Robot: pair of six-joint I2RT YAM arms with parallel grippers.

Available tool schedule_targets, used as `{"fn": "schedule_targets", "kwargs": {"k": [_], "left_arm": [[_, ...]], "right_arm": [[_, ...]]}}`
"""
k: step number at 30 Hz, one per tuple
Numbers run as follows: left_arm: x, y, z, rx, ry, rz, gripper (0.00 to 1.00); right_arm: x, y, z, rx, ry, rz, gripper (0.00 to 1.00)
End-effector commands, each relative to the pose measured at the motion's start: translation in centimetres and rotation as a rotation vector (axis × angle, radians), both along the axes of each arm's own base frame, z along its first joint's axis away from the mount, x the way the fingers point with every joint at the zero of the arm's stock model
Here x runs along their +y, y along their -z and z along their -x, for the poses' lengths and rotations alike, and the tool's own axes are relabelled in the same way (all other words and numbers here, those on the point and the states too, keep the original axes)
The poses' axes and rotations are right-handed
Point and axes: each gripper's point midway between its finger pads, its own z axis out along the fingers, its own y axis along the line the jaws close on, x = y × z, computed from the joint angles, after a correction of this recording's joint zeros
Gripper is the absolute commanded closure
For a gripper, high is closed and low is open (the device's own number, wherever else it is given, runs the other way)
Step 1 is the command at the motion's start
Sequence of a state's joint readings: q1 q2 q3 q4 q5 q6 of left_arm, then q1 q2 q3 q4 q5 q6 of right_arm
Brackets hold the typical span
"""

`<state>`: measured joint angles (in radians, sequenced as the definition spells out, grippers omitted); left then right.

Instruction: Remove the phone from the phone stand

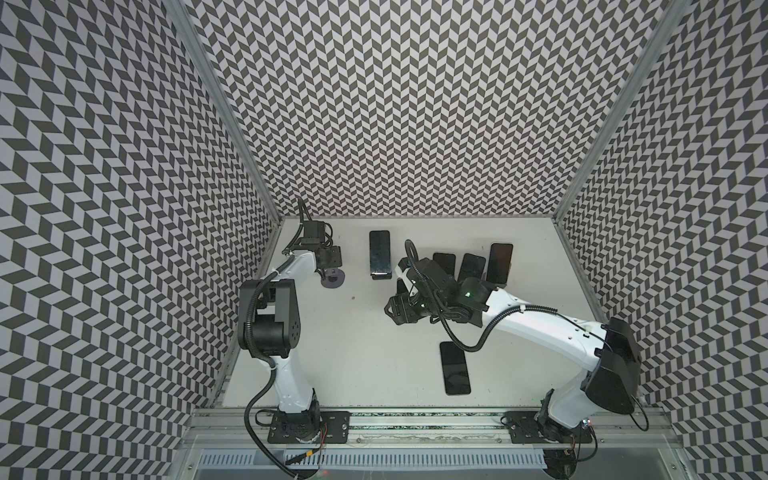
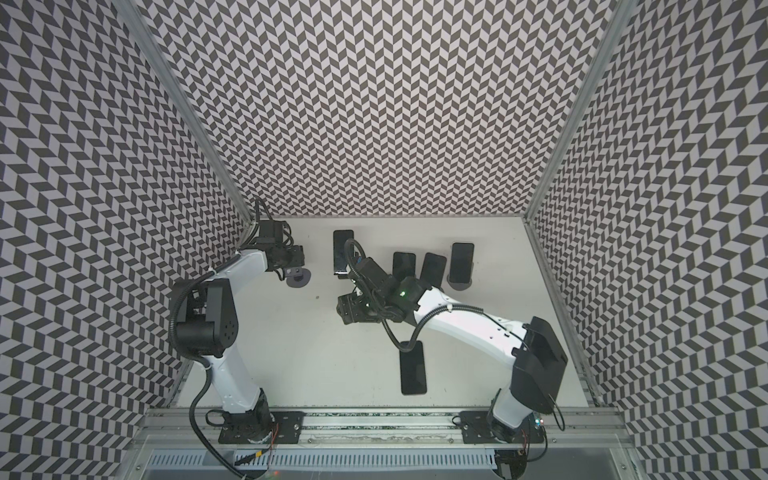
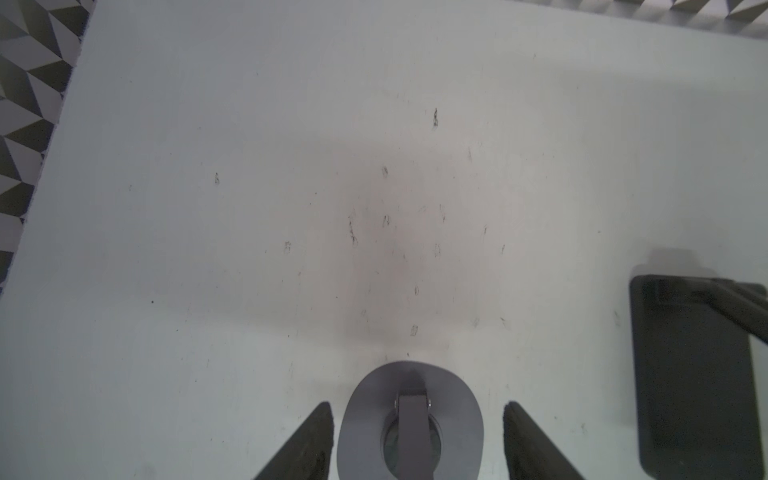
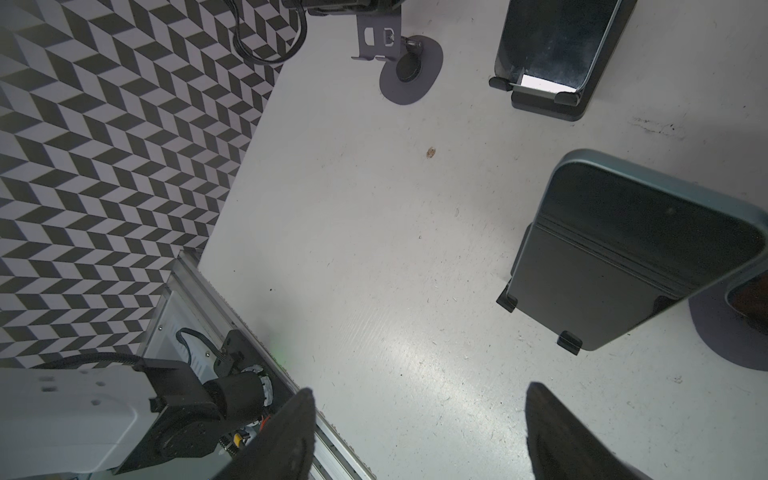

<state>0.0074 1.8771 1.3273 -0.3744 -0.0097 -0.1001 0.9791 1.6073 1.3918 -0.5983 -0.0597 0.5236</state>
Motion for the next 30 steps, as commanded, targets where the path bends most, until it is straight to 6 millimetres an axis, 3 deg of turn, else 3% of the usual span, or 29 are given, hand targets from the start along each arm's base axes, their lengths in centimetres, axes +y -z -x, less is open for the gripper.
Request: {"fn": "schedule_targets", "kwargs": {"k": [1, 15, 19, 30], "left_arm": [[0.3, 0.0, -0.1, 0.004, -0.004, 0.013, 0.25], [-0.1, -2.4, -0.3, -0.053, 0.0, 0.047, 0.1], [-0.4, -3.5, -0.3, -0.095, 0.01, 0.087, 0.0], [0.3, -7.6, 0.6, -0.208, -0.013, 0.086, 0.0]], "right_arm": [[0.4, -1.9, -0.6, -0.043, 0.008, -0.05, 0.22], [0.5, -2.3, -0.8, -0.056, 0.015, -0.057, 0.2], [0.3, -2.5, -0.8, -0.052, 0.029, -0.065, 0.18], [-0.2, -3.1, -0.7, -0.049, 0.058, -0.073, 0.09]]}}
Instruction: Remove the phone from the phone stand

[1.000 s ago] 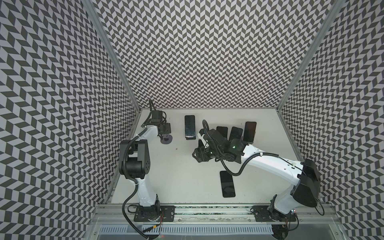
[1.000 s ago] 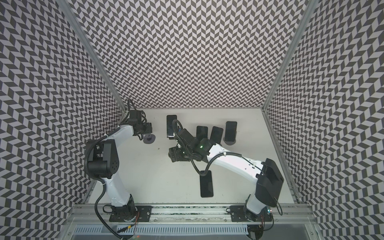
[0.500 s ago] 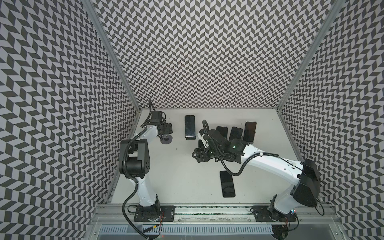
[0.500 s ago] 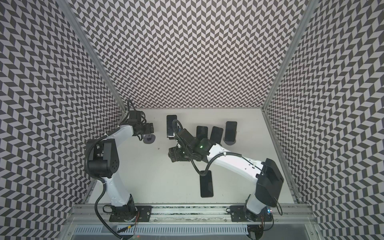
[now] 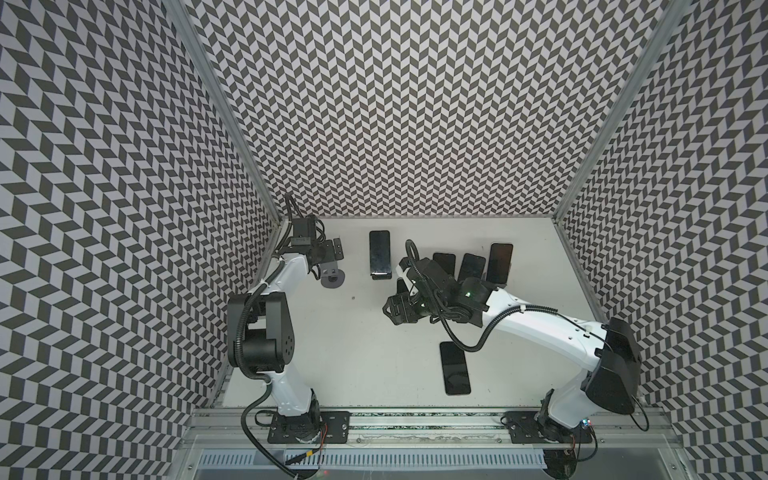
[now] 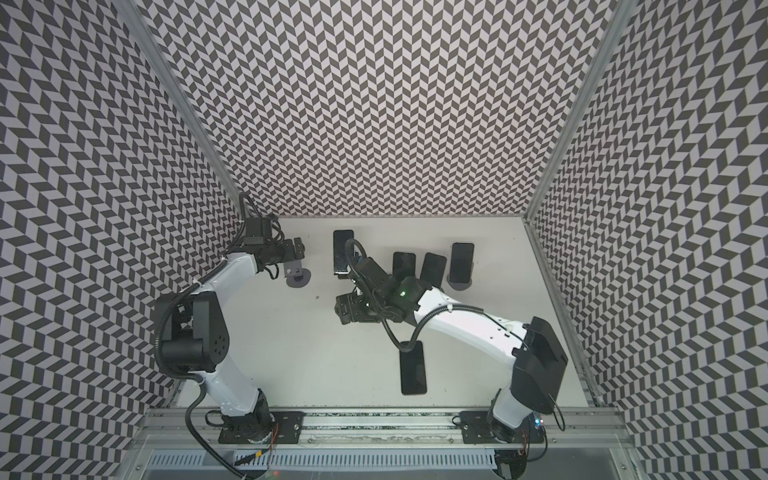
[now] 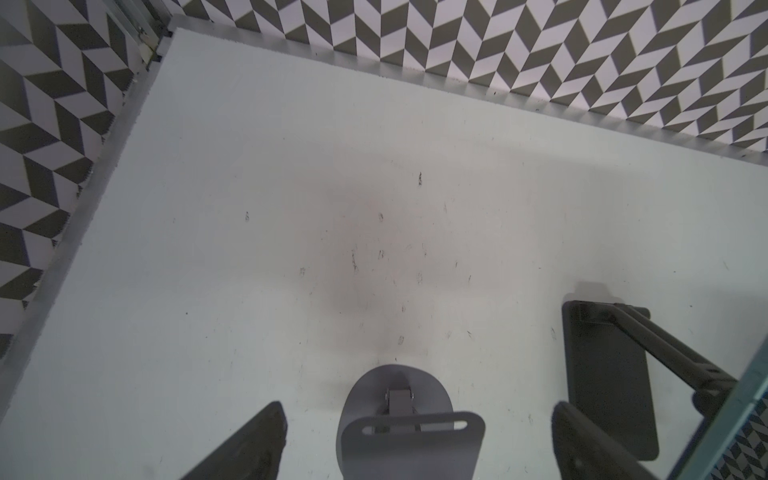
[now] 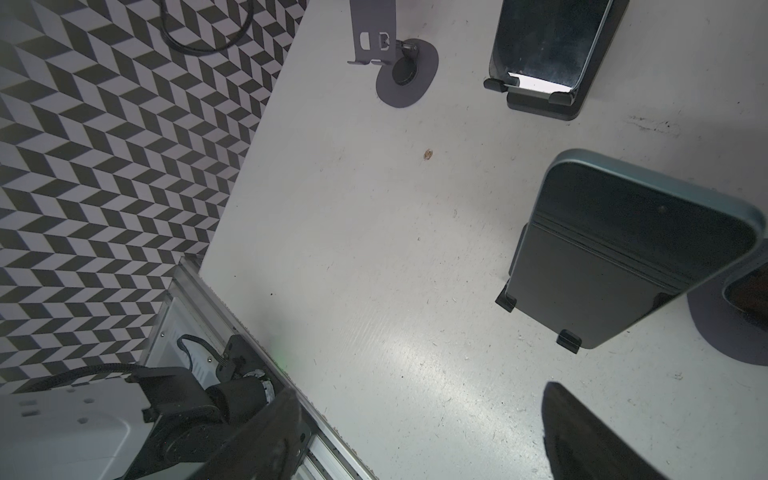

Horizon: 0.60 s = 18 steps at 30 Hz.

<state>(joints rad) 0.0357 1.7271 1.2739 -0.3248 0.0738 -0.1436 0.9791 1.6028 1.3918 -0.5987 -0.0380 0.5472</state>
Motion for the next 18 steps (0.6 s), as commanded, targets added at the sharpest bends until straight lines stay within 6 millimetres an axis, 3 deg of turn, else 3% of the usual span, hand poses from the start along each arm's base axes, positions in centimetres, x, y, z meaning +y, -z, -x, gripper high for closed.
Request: {"fn": "schedule_targets", "kwargs": {"k": [1, 5, 18], "left_arm": [[0.5, -2.4, 0.2, -0.074, -0.013, -0.005, 0.0], [0.9, -4.0, 0.6, -0.108, -0.024, -0.028, 0.0], [1.8, -12.7, 3.2, -0.287, -0.066, -0.06, 0.0]], "right_arm": [[-0.1, -3.0, -0.4, -0.048, 0.028, -0.071, 0.08], [-0.3, -3.1, -0.3, -0.042, 0.035, -0.07, 0.0], [-1.3, -4.8, -0.1, -0.05, 0.076, -0.102, 0.01]]}}
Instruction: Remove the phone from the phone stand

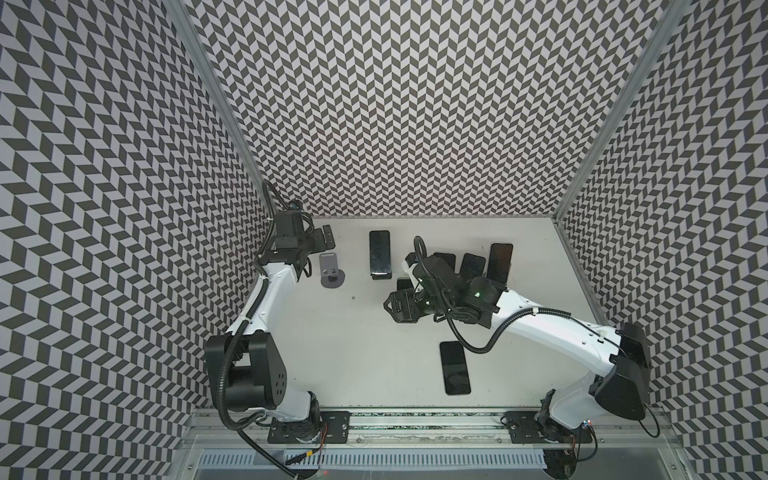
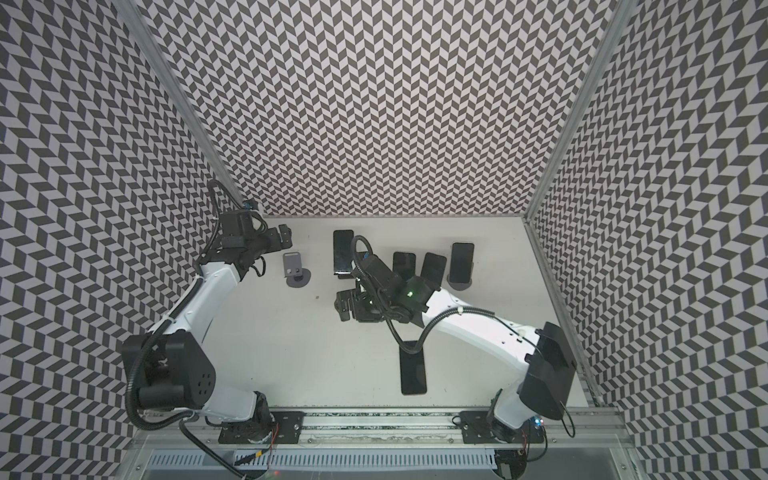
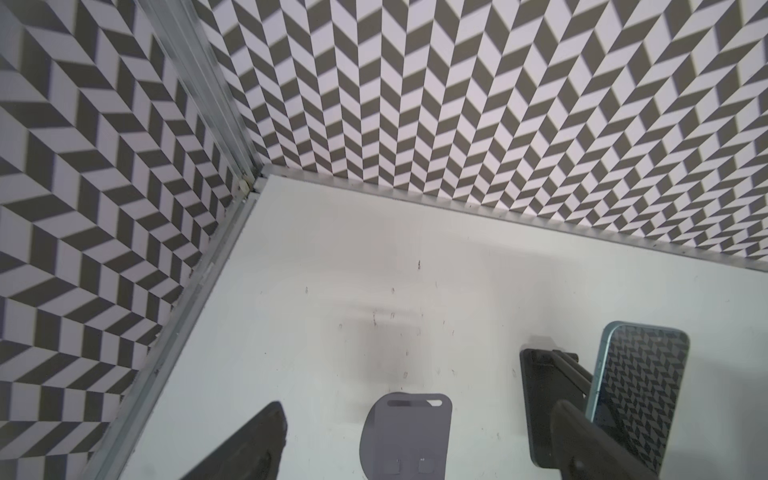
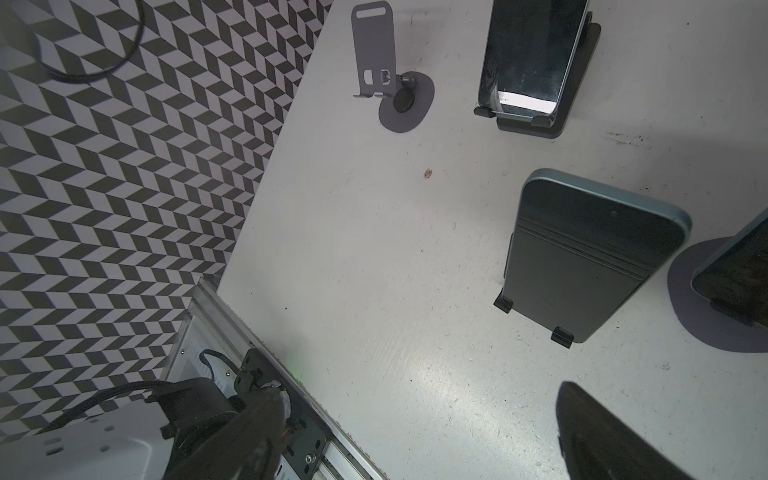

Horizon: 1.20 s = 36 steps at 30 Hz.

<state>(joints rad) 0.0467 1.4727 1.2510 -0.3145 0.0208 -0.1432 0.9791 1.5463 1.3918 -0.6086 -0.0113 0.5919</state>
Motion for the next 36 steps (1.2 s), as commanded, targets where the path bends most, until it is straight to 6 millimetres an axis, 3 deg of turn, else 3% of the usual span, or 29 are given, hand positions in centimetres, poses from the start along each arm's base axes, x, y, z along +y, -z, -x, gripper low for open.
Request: {"fn": "schedule_targets", "kwargs": {"k": [1, 8, 15, 21, 27, 31, 36], "left_arm": [[0.4, -2.6, 1.0, -0.053, -0.015, -0.016, 0.0], [0.0, -4.8, 3.8, -0.085, -0.009, 0.002, 0.0], [-1.3, -5.1, 7.6, -0.076, 0.019, 0.009, 0.02], [-5.6, -4.8, 11.2, -0.097, 0.106, 0.079, 0.03], [-10.6, -4.2, 15.1, -0.077, 0.242, 0.131, 0.04], [-14.4, -2.2, 17.3, -0.018, 0.405, 0.15, 0.04], [-17.4, -0.1, 19.8, -0.001, 0.533, 0.174, 0.04]], "right_arm": [[-0.6, -2.6, -0.1, -0.037, 0.03, -0.057, 0.01], [-1.6, -4.0, 0.1, -0.087, 0.027, -0.057, 0.01], [-2.3, -5.3, -0.3, -0.16, 0.037, -0.064, 0.01], [-3.0, -6.4, -0.9, -0.2, 0.083, -0.086, 0.01], [-3.0, -5.4, -1.1, -0.188, 0.111, -0.092, 0.06], [-3.1, -3.9, -1.4, -0.169, 0.135, -0.078, 0.08], [-3.5, -3.3, -1.7, -0.165, 0.161, -0.056, 0.08]]}}
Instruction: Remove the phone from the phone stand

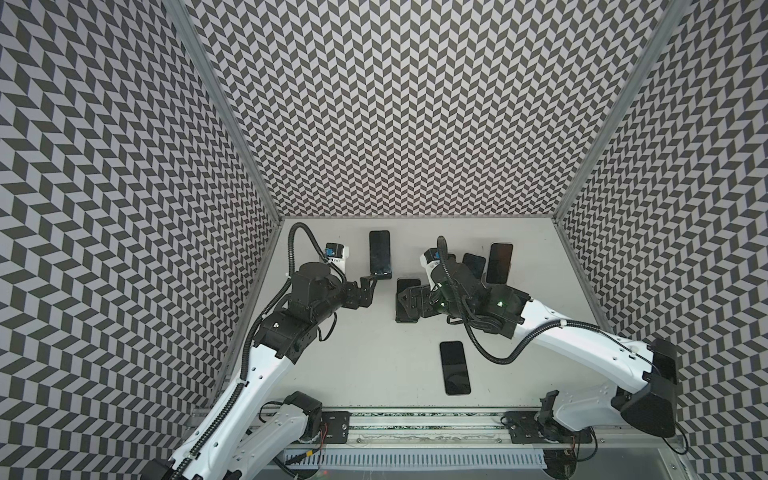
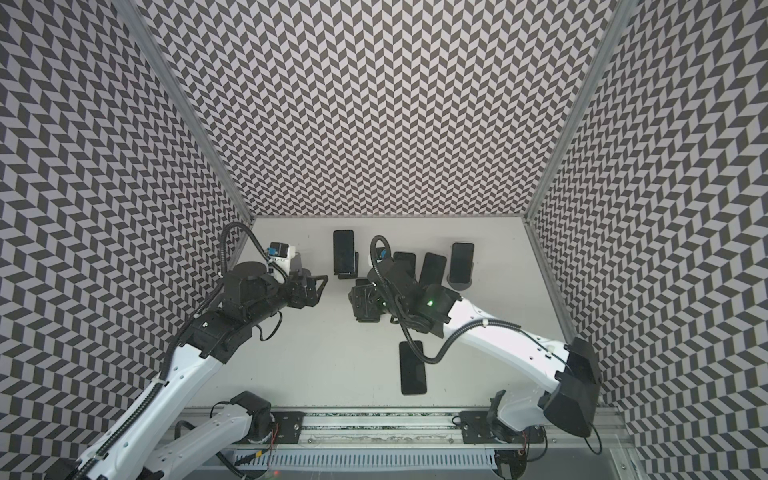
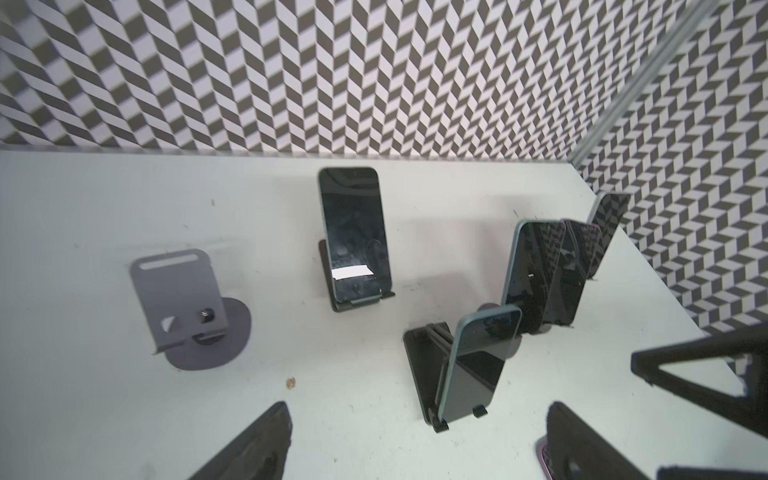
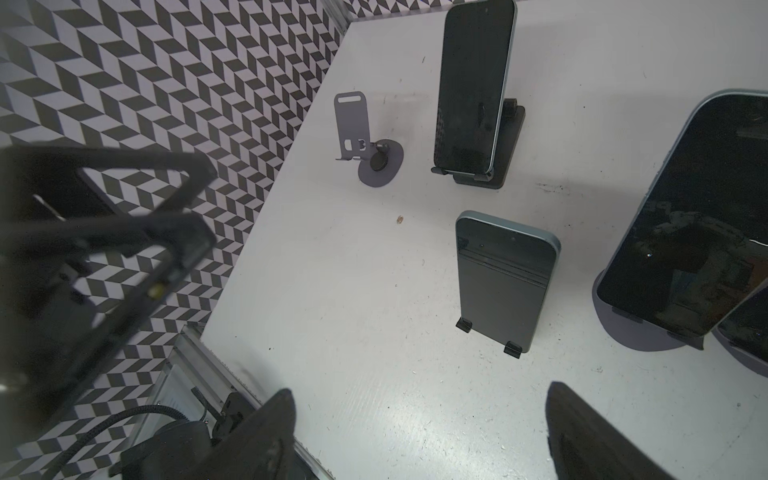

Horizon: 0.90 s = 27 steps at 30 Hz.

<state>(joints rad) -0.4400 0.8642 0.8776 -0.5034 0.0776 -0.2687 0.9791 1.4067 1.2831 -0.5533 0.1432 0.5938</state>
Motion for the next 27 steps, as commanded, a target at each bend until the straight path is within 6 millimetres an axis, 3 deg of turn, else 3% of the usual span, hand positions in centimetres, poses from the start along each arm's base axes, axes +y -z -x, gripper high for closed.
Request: {"fn": "schedule_targets", "kwargs": {"k": [1, 10, 15, 21, 27], "left_arm": [[-1.6, 0.8, 2.0, 0.017, 0.073, 0.038, 0.04], [-3.1, 2.7, 5.5, 0.144, 0.124, 0.175, 0.05], [-3.0, 5.7, 7.1, 0.303, 0.113, 0.173, 0.07], [-2.4, 8.5, 8.4, 0.423, 0.094, 0.126, 0.07], [-1.9, 8.1, 9.0, 0.412, 0.096, 0.113, 0.07]], "right_arm": [[0.0, -1.1, -0.9, -0.038, 0.046, -0.039, 0.08], [-0.8, 0.3, -1.3, -0.032, 0.098, -0.019, 0.05], [-0.9, 1.3, -1.5, -0.01, 0.13, -0.02, 0.0], [-0.7, 2.5, -2.0, -0.001, 0.14, 0.029, 0.01], [0.0, 3.2, -2.9, 0.038, 0.198, 0.029, 0.0]]}}
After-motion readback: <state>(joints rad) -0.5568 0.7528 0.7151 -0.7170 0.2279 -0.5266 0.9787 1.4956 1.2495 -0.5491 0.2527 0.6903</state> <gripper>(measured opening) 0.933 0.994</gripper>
